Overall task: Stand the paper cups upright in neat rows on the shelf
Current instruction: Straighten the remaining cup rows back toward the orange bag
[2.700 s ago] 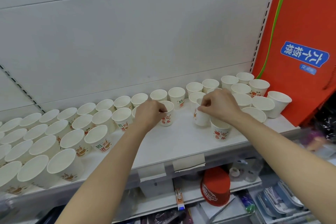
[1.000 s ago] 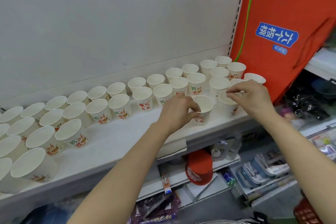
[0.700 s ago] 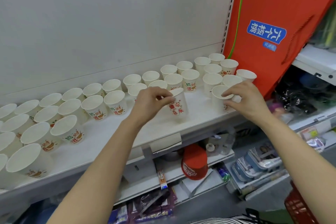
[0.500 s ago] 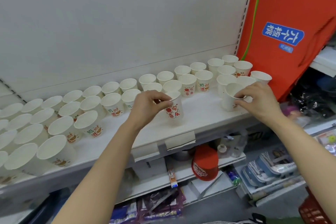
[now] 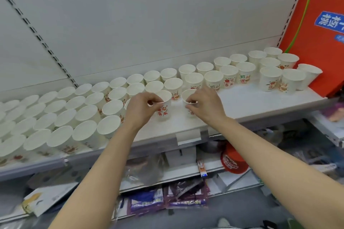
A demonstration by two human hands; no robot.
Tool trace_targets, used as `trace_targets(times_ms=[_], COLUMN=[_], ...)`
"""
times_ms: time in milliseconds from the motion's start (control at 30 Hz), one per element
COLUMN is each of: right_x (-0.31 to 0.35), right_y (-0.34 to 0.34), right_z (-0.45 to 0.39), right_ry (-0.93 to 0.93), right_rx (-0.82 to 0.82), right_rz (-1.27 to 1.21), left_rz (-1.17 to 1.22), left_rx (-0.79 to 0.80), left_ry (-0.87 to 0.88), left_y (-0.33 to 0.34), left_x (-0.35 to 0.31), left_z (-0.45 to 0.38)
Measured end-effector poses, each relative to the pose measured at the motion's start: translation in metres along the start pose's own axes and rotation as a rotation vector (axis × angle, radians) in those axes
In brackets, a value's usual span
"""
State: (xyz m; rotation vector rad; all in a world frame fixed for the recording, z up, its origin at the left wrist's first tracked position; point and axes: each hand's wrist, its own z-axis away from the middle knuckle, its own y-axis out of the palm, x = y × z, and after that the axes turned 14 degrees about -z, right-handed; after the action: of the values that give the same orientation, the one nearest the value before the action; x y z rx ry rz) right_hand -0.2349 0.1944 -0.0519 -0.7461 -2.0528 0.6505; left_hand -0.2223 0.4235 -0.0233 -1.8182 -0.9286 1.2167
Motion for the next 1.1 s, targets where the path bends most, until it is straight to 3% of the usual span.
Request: trace_targets(times_ms=[167, 633, 1100], right_x=[0.010, -0.009, 0.014], right_y=[0.020, -0.002, 0.022], right_z=[0.000, -0.006, -0.028], right_ry=[0.012, -0.041, -0.005], right_rx=[0.058, 0.059, 0.185], right_rz=[-0.009, 0.027, 0.034], left_rz=[-0.114, -0.225, -0.296], left_rx=[0.061, 0.095, 0.030], left_ry=[0.026, 0.104, 0.086], left_y=[0.004, 0.000, 0.002], left_x=[0.014, 0.025, 0.027], left_z=[-0.001, -0.011, -0.015])
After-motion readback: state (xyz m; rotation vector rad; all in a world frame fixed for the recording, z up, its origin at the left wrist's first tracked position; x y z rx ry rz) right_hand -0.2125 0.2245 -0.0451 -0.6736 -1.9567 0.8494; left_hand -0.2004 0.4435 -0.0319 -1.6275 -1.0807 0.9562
